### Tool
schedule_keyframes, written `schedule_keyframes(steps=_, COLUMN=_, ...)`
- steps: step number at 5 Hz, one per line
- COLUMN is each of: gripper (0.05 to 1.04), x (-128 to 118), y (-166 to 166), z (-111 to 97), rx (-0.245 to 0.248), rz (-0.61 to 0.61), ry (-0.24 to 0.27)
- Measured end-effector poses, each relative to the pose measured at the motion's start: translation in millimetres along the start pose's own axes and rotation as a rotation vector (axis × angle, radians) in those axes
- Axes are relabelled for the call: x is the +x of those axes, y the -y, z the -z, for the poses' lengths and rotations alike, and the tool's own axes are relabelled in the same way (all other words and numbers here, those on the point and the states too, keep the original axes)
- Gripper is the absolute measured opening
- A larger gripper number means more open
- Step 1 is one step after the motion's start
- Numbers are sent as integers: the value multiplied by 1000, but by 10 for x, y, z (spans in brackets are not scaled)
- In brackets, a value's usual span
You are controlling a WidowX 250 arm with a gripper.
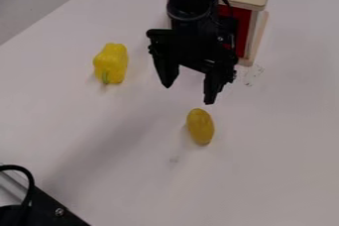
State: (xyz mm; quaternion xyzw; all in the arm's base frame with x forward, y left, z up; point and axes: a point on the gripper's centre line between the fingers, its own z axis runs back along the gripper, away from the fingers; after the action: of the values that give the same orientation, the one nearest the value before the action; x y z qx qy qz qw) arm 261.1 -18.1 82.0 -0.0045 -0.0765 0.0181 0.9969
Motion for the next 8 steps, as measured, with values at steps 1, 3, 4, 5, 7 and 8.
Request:
schedule_keyframes(steps=1, gripper=999, x=-48, y=1, z=56, rx=2, rz=1, ry=-29)
schedule_keyframes(steps=3, gripper=999, x=50, y=-234, z=-10, rx=25, rz=-68, ry=-46)
schedule_keyframes(steps=4, gripper=999, x=275, y=-369, z=-164, rx=36, rz=-112, ry=-10)
schedule_keyframes(steps=5, gripper=999, x=569, y=-601, z=-378, rx=33, rz=-179, ry=39)
schedule_keyframes(steps=7, gripper=999, x=1115, y=-960, z=-651, rx=45, rz=-296, ry=71)
schedule_keyframes(steps=8, gripper=999, x=1416, y=-1095, z=-633, rx=53, rz=-349, ry=86)
